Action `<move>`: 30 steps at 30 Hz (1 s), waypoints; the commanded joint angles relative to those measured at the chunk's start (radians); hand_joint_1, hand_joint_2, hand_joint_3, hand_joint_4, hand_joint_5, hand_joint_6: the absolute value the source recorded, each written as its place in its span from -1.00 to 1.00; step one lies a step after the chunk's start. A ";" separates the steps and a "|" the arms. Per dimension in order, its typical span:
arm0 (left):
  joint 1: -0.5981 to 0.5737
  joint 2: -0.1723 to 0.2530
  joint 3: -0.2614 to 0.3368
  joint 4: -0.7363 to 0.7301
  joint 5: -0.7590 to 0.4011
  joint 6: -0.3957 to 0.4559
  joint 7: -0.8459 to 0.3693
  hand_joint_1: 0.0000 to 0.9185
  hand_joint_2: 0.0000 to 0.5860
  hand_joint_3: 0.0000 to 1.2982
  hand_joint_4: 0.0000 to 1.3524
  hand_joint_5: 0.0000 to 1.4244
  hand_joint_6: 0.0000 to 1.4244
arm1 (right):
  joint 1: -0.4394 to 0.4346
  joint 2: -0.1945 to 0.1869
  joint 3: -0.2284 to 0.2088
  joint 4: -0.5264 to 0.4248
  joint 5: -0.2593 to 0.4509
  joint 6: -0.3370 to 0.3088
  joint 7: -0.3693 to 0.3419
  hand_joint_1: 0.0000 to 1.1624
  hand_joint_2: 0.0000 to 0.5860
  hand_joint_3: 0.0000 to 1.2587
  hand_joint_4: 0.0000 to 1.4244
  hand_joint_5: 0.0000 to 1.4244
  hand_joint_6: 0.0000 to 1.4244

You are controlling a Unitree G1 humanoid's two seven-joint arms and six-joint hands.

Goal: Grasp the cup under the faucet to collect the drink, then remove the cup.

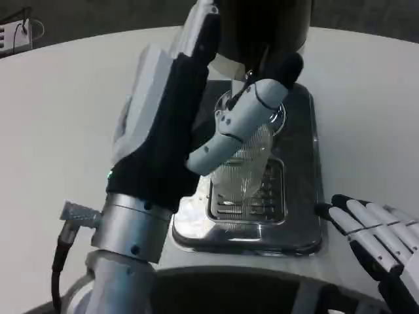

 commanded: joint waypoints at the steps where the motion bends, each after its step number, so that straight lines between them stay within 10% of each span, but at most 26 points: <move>1: -0.010 -0.027 -0.049 0.005 0.036 0.054 -0.027 -1.00 -0.37 -1.00 -1.00 -1.00 -1.00 | 0.012 0.004 -0.009 -0.019 0.012 -0.004 0.008 -0.56 0.75 -0.78 -0.88 -0.83 -0.79; 18: -0.073 -0.006 -0.105 0.031 0.116 0.142 -0.143 -1.00 -0.41 -1.00 -1.00 -1.00 -1.00 | 0.011 0.011 -0.013 -0.017 0.015 -0.003 0.010 -0.56 0.75 -0.78 -0.88 -0.83 -0.78; 30: -0.142 0.086 -0.131 -0.024 0.255 0.191 -0.333 -1.00 -0.48 -1.00 -1.00 -1.00 -1.00 | -0.001 0.017 0.001 -0.006 0.020 0.001 0.016 -0.56 0.75 -0.78 -0.88 -0.83 -0.77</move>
